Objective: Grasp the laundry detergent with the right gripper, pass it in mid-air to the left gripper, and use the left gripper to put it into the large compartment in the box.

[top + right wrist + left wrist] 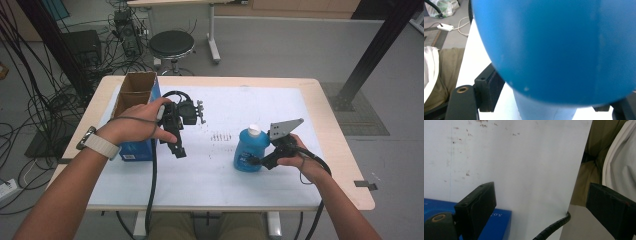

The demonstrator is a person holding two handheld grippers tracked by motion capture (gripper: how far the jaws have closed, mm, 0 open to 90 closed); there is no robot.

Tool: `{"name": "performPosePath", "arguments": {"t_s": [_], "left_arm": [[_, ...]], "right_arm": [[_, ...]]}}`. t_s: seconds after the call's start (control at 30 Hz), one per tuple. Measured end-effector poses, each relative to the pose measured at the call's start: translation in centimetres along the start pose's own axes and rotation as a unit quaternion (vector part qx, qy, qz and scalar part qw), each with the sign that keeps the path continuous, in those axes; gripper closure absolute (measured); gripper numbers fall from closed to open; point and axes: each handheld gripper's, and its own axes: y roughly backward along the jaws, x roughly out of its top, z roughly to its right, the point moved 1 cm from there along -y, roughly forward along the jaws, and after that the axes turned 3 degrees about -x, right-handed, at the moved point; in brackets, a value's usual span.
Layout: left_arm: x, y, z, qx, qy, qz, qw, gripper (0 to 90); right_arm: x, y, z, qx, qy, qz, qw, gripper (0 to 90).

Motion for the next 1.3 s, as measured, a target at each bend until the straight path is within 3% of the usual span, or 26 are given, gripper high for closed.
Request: {"name": "performPosePath", "arguments": {"t_s": [1.3], "left_arm": [[0.13, -0.14, -0.09, -0.002, 0.001, 0.0, 1.0, 9.8]], "right_arm": [[-0.46, -0.66, 0.03, 0.0, 0.0, 0.019, 0.9998, 34.0]]}}
